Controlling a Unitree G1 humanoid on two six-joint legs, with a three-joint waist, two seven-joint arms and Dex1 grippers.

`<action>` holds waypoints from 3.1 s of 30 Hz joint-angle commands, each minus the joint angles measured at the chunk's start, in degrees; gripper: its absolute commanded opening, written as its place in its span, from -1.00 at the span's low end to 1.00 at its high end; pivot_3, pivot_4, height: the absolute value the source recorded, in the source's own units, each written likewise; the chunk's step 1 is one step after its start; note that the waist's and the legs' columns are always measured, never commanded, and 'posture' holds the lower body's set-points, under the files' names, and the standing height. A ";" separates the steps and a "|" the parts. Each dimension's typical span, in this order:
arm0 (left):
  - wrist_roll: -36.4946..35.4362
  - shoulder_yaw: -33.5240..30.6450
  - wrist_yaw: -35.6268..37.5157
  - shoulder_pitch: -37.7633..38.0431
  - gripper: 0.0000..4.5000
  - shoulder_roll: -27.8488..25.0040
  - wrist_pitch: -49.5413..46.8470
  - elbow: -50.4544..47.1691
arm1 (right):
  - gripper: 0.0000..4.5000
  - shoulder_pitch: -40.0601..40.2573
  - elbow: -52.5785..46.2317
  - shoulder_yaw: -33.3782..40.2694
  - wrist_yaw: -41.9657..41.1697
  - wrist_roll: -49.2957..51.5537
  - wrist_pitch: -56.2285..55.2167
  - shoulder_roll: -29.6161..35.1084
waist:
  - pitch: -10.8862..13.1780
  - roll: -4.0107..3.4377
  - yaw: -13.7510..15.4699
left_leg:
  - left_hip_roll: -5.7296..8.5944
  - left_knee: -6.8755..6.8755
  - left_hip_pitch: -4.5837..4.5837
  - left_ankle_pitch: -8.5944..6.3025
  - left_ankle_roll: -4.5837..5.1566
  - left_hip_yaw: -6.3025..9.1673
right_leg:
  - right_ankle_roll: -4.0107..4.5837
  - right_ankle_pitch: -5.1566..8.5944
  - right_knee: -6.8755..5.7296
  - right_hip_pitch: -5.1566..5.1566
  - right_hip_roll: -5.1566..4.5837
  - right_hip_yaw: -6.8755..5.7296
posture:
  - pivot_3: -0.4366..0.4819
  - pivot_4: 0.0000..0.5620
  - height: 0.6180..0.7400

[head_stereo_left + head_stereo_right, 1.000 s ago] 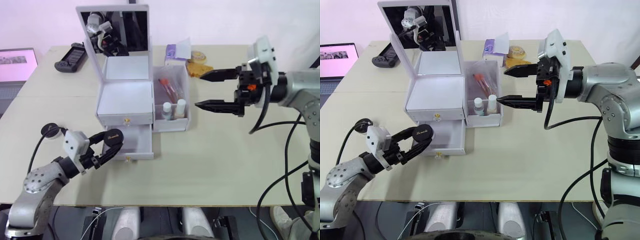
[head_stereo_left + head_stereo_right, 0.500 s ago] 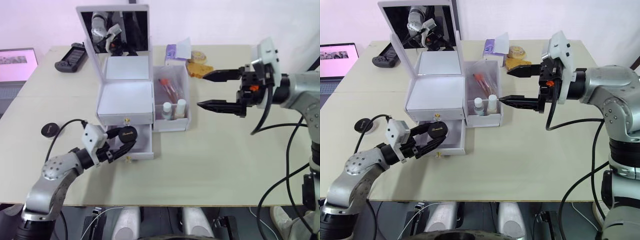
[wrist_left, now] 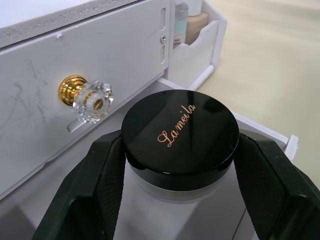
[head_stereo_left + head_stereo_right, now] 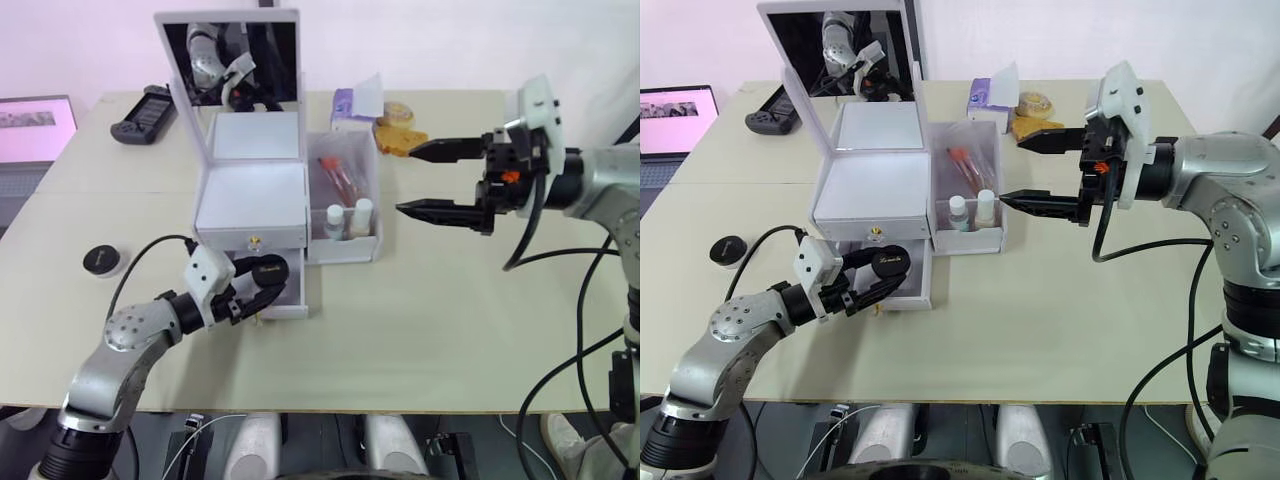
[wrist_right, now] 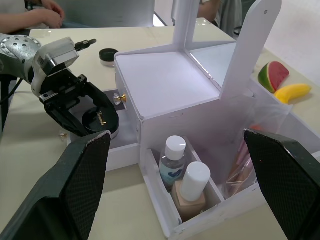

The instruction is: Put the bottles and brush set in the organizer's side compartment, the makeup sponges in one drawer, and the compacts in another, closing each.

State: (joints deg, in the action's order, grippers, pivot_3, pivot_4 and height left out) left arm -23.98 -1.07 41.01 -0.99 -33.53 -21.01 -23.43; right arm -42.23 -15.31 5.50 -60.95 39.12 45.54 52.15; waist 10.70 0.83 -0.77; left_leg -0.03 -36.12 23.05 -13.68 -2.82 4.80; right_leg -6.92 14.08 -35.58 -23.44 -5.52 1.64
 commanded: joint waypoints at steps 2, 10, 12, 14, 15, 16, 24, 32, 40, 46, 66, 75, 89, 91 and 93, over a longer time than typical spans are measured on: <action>-0.95 -0.62 -0.29 -1.12 0.17 0.21 -0.85 -2.10 | 1.00 -0.83 -1.09 1.45 0.21 0.63 -0.69 0.31 | 0.00 0.00 0.00 | 0.00 0.00 0.00 0.00 0.00 0.00 | 0.01 0.00 0.00 0.00 0.00 0.00 | -0.05 -0.47 1.00; -3.28 -2.20 -0.47 -2.23 0.97 0.41 -3.18 -2.87 | 1.00 -1.27 -0.65 1.26 -0.07 0.58 -0.85 0.29 | 0.00 0.00 0.00 | 0.00 -0.01 0.01 0.00 0.00 0.00 | -0.02 -0.01 0.00 0.00 0.00 0.00 | -0.05 -0.47 1.00; -4.21 -2.60 -0.43 -2.07 0.97 0.30 -3.87 -3.49 | 1.00 -1.27 -0.60 1.23 -0.17 0.56 -0.90 0.30 | 0.00 0.00 -0.04 | 0.00 0.00 0.01 0.00 0.00 0.00 | -0.02 -0.01 0.00 0.00 0.00 0.00 | -0.05 -0.47 1.00; -5.18 -2.81 -0.48 -2.02 0.97 0.39 -4.56 -4.12 | 1.00 -1.26 -0.59 1.22 -0.27 0.59 -0.89 0.28 | 0.00 0.00 -0.05 | 0.00 0.00 0.01 0.00 0.00 0.00 | -0.02 -0.01 0.00 -0.01 0.00 0.00 | -0.05 -0.47 1.00; -5.48 -2.91 -0.56 -2.01 0.97 0.47 -4.89 -4.44 | 1.00 -1.25 -0.59 1.20 -0.31 0.59 -0.90 0.25 | 0.00 0.00 -0.03 | 0.00 0.00 0.01 0.00 0.00 0.00 | -0.02 -0.01 0.00 -0.01 0.00 0.00 | -0.05 -0.47 1.00; -5.63 -2.93 -0.70 -1.96 0.97 0.48 -5.17 -4.74 | 1.00 -1.20 -0.60 1.20 -0.34 0.61 -0.92 0.23 | 0.00 0.00 -0.02 | 0.00 0.00 0.01 0.00 0.00 0.00 | -0.02 -0.01 0.00 0.00 0.00 0.00 | -0.05 -0.47 1.00; -10.87 -8.82 -0.65 3.45 0.97 -0.48 -6.86 -10.09 | 1.00 -1.77 0.12 0.18 -2.00 0.93 -1.17 -0.25 | 0.00 0.00 -0.16 | 0.00 0.00 0.04 0.00 0.00 0.00 | -0.02 -0.01 0.04 -0.02 0.00 0.00 | -0.05 -0.47 1.00; -16.97 -24.87 -1.07 18.94 0.97 -0.64 -5.97 -14.07 | 1.00 -4.75 4.35 -3.80 -6.00 -0.39 -3.99 -2.95 | 0.04 -0.05 -0.19 | -0.01 -0.01 0.02 0.00 0.00 0.01 | 0.18 0.10 0.00 -0.05 0.00 0.00 | -0.05 -0.47 1.00; -17.50 -38.47 -6.42 29.83 0.97 9.06 0.33 -11.86 | 1.00 -8.74 9.58 -6.98 -11.21 -1.97 -7.67 -6.28 | 0.04 -0.05 -0.08 | 0.00 -0.02 0.03 0.00 0.00 0.00 | 0.19 0.10 0.03 -0.01 -0.01 0.00 | -0.05 -0.47 1.00; -13.05 -47.70 -7.88 39.33 0.97 18.79 11.56 -1.15 | 1.00 -11.57 15.07 -9.07 -15.80 -4.41 -10.31 -7.01 | 0.04 -0.04 -0.45 | 0.00 0.02 0.03 0.00 0.00 -0.01 | 0.20 0.11 0.09 -0.04 0.00 -0.01 | -0.05 -0.47 1.00; -11.78 -45.74 -9.00 39.11 0.97 23.21 24.99 8.65 | 1.00 -11.05 14.52 -7.90 -16.44 -6.53 -6.63 -5.01 | 0.00 0.07 -0.20 | 0.00 -0.03 0.27 -0.02 -0.03 0.00 | 0.25 0.09 0.19 -0.24 -0.04 -0.09 | -0.05 -0.47 1.00; -9.31 -42.27 -16.94 27.33 0.97 12.45 15.80 11.49 | 1.00 -9.04 11.79 -5.20 -15.93 -5.00 -5.41 -3.56 | 0.00 0.06 -0.17 | 0.00 -0.04 0.25 -0.01 -0.03 0.04 | 0.23 0.07 0.09 -0.19 -0.03 -0.13 | -0.05 -0.47 1.00; -1.22 -31.90 -18.92 4.82 0.97 5.36 13.80 29.71 | 1.00 -3.98 1.59 0.38 -9.55 0.10 1.35 0.40 | -0.02 0.02 -0.24 | 0.00 -0.02 0.11 0.05 -0.08 0.13 | -0.03 -0.05 -0.50 -0.33 0.04 -0.12 | -0.05 -0.47 1.00; -0.98 -31.90 -19.13 3.72 0.97 5.51 14.17 30.93 | 1.00 -3.91 1.11 0.60 -8.86 0.44 1.89 0.77 | -0.02 0.02 -0.10 | 0.00 -0.03 0.11 0.05 -0.08 0.16 | -0.03 -0.05 -0.53 -0.33 0.04 -0.13 | -0.05 -0.47 1.00; -0.84 -31.79 -19.17 2.89 0.97 5.62 14.37 31.92 | 1.00 -3.92 0.84 0.57 -8.24 0.68 2.08 1.03 | -0.02 0.02 -0.07 | 0.00 -0.08 0.11 0.05 -0.09 0.15 | -0.01 -0.04 -0.50 -0.30 0.03 -0.12 | -0.05 -0.47 1.00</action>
State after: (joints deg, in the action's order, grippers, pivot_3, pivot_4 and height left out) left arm -25.15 -32.33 22.13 2.53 -27.21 -7.96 8.64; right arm -45.62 -12.92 3.89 -69.80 38.76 47.67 52.45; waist 10.68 0.85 -0.83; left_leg -0.03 -36.21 23.18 -13.62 -2.92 4.94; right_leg -6.93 14.04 -36.07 -23.73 -5.49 1.52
